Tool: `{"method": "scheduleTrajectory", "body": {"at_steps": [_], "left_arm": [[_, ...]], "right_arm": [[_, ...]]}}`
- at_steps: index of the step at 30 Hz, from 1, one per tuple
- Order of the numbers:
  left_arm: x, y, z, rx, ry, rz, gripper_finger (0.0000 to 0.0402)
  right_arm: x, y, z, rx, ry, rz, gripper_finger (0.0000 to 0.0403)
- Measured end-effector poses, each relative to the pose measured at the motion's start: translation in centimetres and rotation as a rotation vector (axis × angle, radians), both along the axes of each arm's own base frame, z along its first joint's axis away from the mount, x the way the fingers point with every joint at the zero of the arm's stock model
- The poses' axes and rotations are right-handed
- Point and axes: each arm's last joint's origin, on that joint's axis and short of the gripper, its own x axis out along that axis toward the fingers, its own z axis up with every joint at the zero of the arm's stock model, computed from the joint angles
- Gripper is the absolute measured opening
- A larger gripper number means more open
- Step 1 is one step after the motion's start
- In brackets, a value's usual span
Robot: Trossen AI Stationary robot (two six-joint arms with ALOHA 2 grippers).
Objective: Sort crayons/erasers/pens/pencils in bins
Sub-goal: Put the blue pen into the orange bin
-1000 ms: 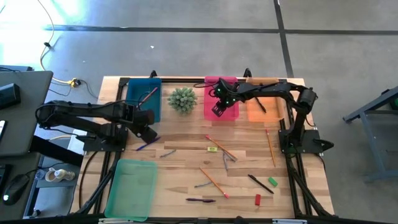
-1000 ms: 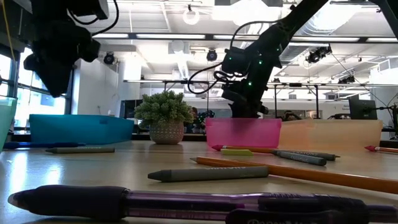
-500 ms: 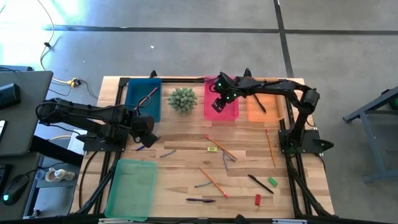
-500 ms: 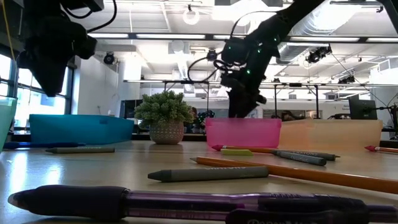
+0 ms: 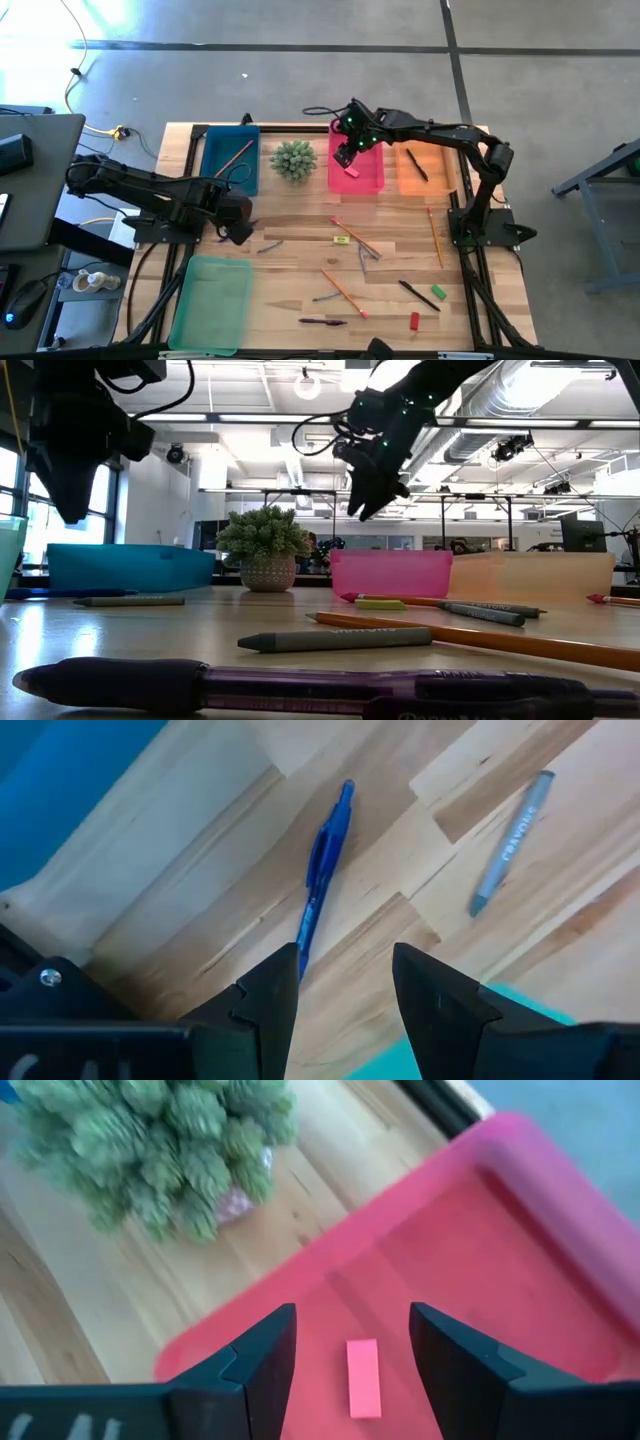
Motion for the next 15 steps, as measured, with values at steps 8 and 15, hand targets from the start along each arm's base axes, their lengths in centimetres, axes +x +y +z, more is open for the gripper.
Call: {"method": "scheduleTrajectory", "body": {"at_steps": [8,15], "left_arm": [[2.4,0.1,-1.9,0.003,0.016,0.006,0.015],[3.4,0.9,-3.7,0.042,0.103,0.042,0.015]], "right_arm": [[0.1,-0.1,0.4,-0.007,-0.01,0.002,0.0188],[0.0,0.0,0.4,0.001,0.0,-0.001,0.0188]]}}
